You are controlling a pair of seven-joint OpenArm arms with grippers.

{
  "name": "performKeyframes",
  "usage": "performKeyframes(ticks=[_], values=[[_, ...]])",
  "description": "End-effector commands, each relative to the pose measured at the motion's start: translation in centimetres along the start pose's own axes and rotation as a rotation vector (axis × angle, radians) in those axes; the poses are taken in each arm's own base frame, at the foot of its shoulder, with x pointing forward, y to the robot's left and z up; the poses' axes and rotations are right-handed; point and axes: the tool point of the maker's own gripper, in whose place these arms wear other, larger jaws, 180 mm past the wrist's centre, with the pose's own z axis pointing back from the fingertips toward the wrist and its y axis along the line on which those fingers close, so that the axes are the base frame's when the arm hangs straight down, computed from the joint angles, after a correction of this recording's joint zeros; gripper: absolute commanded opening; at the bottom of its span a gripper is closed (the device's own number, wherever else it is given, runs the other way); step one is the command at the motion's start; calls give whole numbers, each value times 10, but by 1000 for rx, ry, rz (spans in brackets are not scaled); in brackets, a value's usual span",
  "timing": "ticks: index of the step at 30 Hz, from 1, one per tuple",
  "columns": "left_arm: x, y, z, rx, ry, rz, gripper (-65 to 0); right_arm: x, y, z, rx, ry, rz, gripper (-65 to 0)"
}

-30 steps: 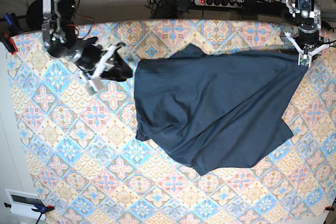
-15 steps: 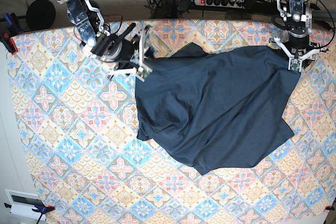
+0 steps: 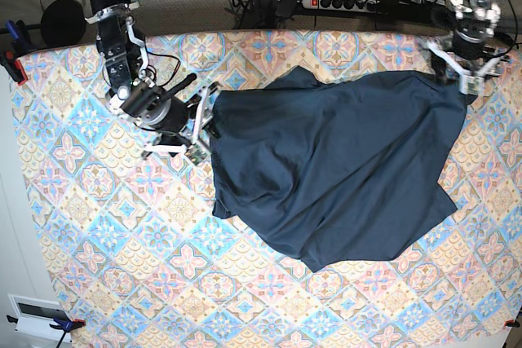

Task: Layout the t-shirt on the table in an organized manner, then fold the t-shirt properly
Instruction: 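Grasp the t-shirt edges with both grippers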

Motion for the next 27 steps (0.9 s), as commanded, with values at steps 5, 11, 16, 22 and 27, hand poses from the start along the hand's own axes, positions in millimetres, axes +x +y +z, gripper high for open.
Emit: performKeyframes(ticks=[5,11,16,22,27], values=[[56,19,-8,-35,-102,271,-225,26,-30,-10,-33,-59,-5,-458],[98,11,-20,-101,-122,390,-227,46,-59,-30,-57,-65,-46,-393],[111,2,-23,-127,-128,426,-227,48,-73,-37,-64,-50,-64,-284],[109,1,-23,-131,-121,428,-228,55,-71,-49,-10,-65,-131,-280],[110,3,-23,-127,-123,423,-228,56,-48,-70,69,-60,-210,-280]])
